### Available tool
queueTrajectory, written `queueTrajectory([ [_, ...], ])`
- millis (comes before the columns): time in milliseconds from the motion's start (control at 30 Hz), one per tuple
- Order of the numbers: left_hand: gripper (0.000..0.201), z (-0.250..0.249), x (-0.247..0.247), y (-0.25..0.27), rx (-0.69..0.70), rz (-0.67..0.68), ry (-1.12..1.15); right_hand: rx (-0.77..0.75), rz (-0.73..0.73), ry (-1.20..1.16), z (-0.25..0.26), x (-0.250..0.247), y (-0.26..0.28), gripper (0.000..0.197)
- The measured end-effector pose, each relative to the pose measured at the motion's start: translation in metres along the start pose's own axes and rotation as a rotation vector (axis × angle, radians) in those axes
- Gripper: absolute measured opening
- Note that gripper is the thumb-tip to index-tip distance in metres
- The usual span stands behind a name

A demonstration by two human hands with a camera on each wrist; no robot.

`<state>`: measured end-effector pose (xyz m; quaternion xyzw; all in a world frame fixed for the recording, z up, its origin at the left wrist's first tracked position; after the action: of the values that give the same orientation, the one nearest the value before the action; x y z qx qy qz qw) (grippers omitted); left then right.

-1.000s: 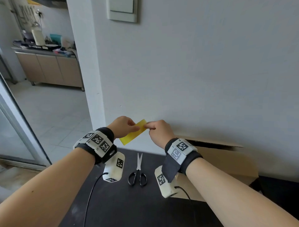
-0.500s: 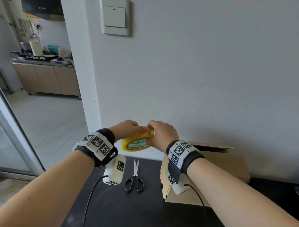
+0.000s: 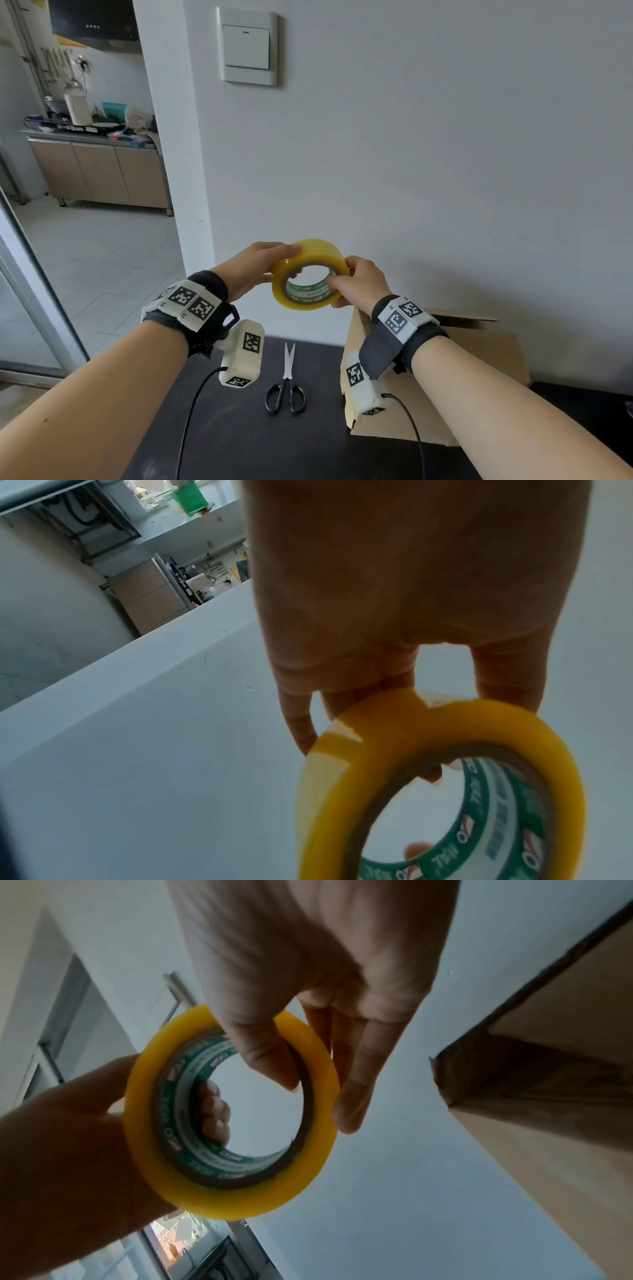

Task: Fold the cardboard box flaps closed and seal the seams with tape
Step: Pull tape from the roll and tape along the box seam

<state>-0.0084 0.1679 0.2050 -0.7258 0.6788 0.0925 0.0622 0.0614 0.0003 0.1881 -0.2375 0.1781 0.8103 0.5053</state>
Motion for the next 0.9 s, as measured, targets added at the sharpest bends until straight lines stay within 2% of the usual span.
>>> queueTrajectory([
  [67,0.024,-0.003,0.002,0.001,0.001,0.028,0.0,0.023,0.055,0.012,0.001,0.002,0.0,0.017],
  [167,0.036,-0.005,0.008,-0.002,-0.011,0.082,-0.135,-0.092,0.048,0.41,0.012,0.0,0.0,0.032],
  [200,0.037,-0.006,0.01,-0.002,-0.011,0.09,-0.17,-0.143,0.016,0.55,0.017,-0.001,0.002,0.033],
  [267,0.037,-0.007,0.012,-0.005,-0.003,0.078,-0.155,-0.206,-0.04,0.631,0.025,-0.004,0.003,0.023],
  [367,0.032,-0.01,0.01,-0.006,0.034,0.058,-0.04,-0.139,-0.045,0.425,0.024,-0.009,-0.002,0.012],
  [467,0.019,-0.014,0.008,-0.006,0.07,0.061,0.045,-0.002,0.023,0.032,0.017,-0.011,-0.005,0.015],
  [533,0.017,-0.016,0.005,-0.008,0.066,0.065,0.07,0.056,0.068,-0.149,0.015,-0.011,-0.006,0.016],
  [633,0.021,-0.014,0.003,-0.009,0.051,0.068,0.088,0.141,0.128,-0.335,0.012,-0.011,-0.006,0.018],
  [700,0.021,-0.013,0.003,-0.01,0.047,0.062,0.1,0.167,0.13,-0.339,0.01,-0.009,-0.008,0.02],
  [733,0.02,-0.013,0.004,-0.01,0.044,0.059,0.092,0.139,0.1,-0.233,0.01,-0.009,-0.01,0.024],
  [833,0.026,-0.01,0.006,-0.014,0.025,0.058,-0.042,-0.055,-0.003,0.348,0.023,-0.015,-0.01,0.036],
  [900,0.03,-0.007,0.006,-0.016,0.005,0.063,-0.09,-0.165,-0.04,0.628,0.033,-0.012,-0.007,0.025],
])
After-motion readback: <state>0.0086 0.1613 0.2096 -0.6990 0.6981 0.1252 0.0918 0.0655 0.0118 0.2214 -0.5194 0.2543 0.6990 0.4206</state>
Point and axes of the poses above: each hand's wrist, its own y-axis away from the middle knuckle, its own x-axis out of the palm, z = x × y, the point moved 2 cm from there along -y, towards the middle knuckle, and after that the axes turned 3 degrees about z, right-handed, at the moved point
